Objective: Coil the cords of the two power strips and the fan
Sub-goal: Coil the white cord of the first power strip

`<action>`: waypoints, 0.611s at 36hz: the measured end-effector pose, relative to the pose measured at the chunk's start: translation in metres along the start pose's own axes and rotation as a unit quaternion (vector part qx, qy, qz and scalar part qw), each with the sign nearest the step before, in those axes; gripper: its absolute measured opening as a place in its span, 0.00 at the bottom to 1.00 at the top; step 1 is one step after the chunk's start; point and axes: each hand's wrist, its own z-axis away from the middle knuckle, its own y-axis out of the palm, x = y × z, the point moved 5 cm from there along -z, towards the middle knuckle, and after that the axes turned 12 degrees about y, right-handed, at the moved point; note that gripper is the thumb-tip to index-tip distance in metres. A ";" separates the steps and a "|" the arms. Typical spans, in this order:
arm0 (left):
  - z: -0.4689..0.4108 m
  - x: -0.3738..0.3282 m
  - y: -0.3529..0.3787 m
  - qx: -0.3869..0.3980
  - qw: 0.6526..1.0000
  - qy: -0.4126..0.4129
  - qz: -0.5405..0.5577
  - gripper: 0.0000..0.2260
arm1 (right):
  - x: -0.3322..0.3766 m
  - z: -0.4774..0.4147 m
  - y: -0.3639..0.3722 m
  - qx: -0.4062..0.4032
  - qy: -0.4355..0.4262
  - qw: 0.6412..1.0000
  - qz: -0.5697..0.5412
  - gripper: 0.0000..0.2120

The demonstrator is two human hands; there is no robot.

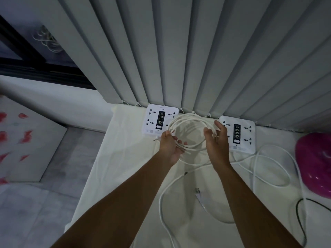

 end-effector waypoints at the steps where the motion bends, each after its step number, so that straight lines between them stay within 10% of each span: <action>1: 0.000 0.002 0.001 -0.001 1.000 -0.001 0.007 0.13 | 0.001 0.000 0.002 -0.011 0.005 1.000 -0.001 0.24; 22: 0.001 0.004 -0.011 0.120 0.976 -0.012 -0.182 0.18 | 0.000 -0.055 0.005 0.076 0.087 0.988 0.100 0.09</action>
